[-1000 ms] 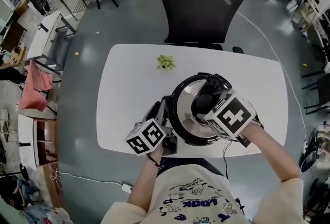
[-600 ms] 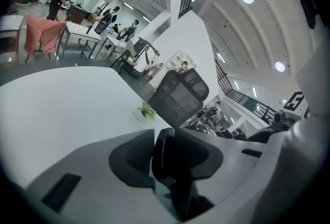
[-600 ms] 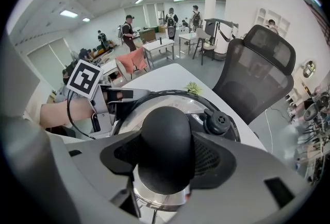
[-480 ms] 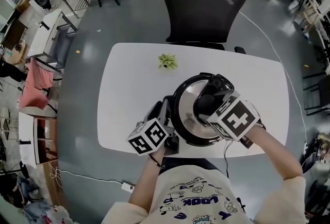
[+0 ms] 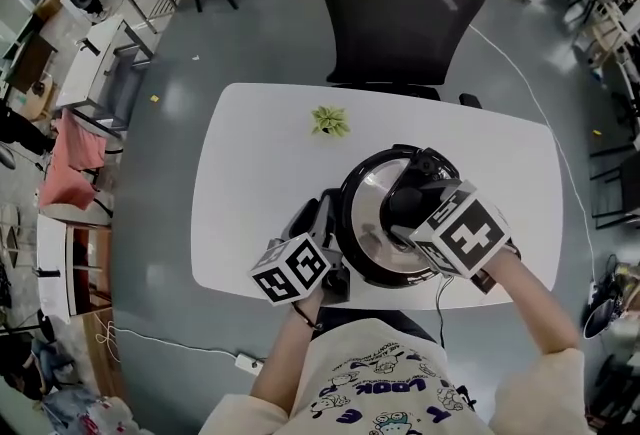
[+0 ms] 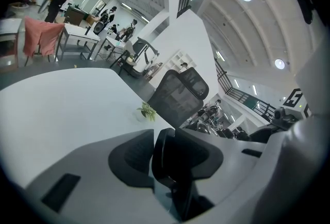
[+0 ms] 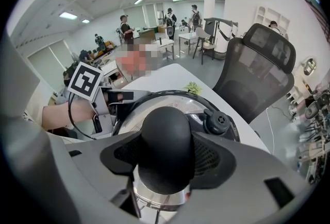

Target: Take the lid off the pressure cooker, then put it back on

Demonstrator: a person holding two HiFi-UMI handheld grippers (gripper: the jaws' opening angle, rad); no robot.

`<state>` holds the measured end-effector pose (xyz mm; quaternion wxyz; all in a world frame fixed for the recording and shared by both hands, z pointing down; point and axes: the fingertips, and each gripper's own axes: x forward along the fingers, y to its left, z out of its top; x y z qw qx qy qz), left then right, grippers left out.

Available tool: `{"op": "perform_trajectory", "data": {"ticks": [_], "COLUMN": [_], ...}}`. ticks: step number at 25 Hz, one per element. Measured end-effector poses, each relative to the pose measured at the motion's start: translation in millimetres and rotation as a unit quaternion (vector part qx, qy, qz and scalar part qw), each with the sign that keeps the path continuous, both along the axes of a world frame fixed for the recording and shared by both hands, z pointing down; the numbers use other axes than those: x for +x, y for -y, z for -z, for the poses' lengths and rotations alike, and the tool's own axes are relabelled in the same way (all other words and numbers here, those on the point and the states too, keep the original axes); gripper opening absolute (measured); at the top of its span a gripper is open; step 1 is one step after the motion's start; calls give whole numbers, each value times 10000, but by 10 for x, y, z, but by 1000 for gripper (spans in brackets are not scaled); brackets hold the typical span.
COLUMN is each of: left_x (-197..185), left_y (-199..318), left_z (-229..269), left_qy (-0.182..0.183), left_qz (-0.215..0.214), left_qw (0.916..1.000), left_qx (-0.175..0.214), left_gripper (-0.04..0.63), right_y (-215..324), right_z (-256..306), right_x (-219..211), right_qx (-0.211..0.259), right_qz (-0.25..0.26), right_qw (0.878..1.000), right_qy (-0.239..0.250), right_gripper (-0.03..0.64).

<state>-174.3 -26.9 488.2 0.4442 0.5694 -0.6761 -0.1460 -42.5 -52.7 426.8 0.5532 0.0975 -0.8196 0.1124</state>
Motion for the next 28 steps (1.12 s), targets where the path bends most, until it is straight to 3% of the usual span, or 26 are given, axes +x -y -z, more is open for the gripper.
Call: {"op": "perform_trajectory", "data": {"ticks": [16, 28], "left_x": [-3, 1], "left_y": [-4, 19], "left_z": [8, -7], "left_qy": [118, 369], "left_qz": [-38, -308], "left_qw": [9999, 9988], "left_qx": [8, -15], "left_gripper": [137, 137], "right_y": [-23, 118], "right_z": [205, 325], "right_x": [51, 128], "right_qx": [11, 53], "right_qz": [-139, -634], "right_qw": [9998, 9970], "right_qy": [165, 437], "right_gripper": [295, 295]}}
